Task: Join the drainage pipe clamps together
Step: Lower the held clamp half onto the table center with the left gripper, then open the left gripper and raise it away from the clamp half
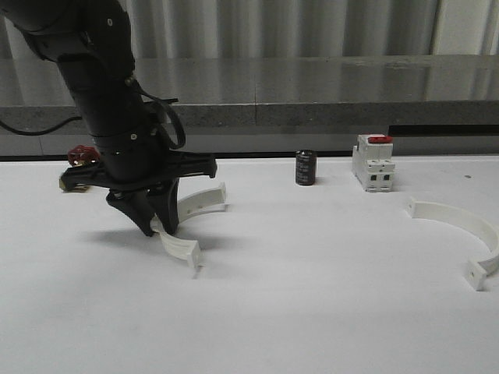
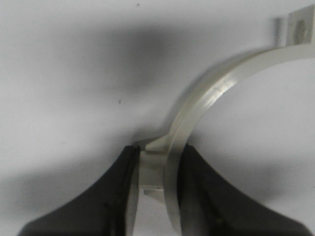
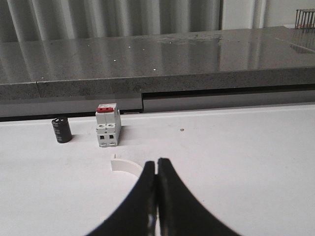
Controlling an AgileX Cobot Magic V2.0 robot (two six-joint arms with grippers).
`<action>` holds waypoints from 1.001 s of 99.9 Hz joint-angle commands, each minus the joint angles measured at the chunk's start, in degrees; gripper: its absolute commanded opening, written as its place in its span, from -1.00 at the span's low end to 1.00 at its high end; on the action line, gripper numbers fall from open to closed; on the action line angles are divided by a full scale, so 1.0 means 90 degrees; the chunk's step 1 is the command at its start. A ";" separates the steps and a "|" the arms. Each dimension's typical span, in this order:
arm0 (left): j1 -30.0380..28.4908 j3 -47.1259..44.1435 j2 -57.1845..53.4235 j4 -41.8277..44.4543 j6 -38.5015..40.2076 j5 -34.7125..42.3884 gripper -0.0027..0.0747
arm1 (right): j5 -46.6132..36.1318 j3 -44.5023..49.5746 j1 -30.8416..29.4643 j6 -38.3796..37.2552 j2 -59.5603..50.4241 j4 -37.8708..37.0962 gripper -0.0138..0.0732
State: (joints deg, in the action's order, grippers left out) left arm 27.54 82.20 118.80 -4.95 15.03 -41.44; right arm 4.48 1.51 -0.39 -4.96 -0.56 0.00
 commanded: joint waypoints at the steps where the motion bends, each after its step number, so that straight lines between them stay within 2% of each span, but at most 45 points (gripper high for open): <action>1: 0.0062 0.0165 -0.0262 -0.0055 0.0088 0.0027 -0.40 | -0.0569 -0.0102 -0.0023 0.0059 -0.0124 0.0000 -0.84; 22: 0.0062 0.0178 -0.0262 -0.0067 0.0088 -0.0013 0.57 | -0.0569 -0.0102 -0.0023 0.0059 -0.0124 0.0000 -0.84; 31: 0.0062 0.0263 -0.0262 -0.0067 0.0088 -0.0108 0.77 | -0.0569 -0.0102 -0.0023 0.0059 -0.0124 0.0000 -0.84; 48: 0.0062 0.0571 -0.0340 0.0126 0.0058 -0.0391 0.77 | -0.0569 -0.0102 -0.0023 0.0059 -0.0124 0.0000 -0.84; 71: -0.0021 0.0617 -0.0996 0.0224 -0.0364 -0.0320 0.77 | -0.0569 -0.0102 -0.0023 0.0059 -0.0124 0.0000 -0.84; 100: -0.0717 0.0563 -0.2373 0.0224 -0.1183 -0.0457 0.77 | -0.0569 -0.0102 -0.0023 0.0059 -0.0124 0.0000 -0.84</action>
State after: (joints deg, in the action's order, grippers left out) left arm 23.39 85.94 103.92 -2.97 6.52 -46.74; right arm 4.48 1.51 -0.39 -4.96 -0.56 0.00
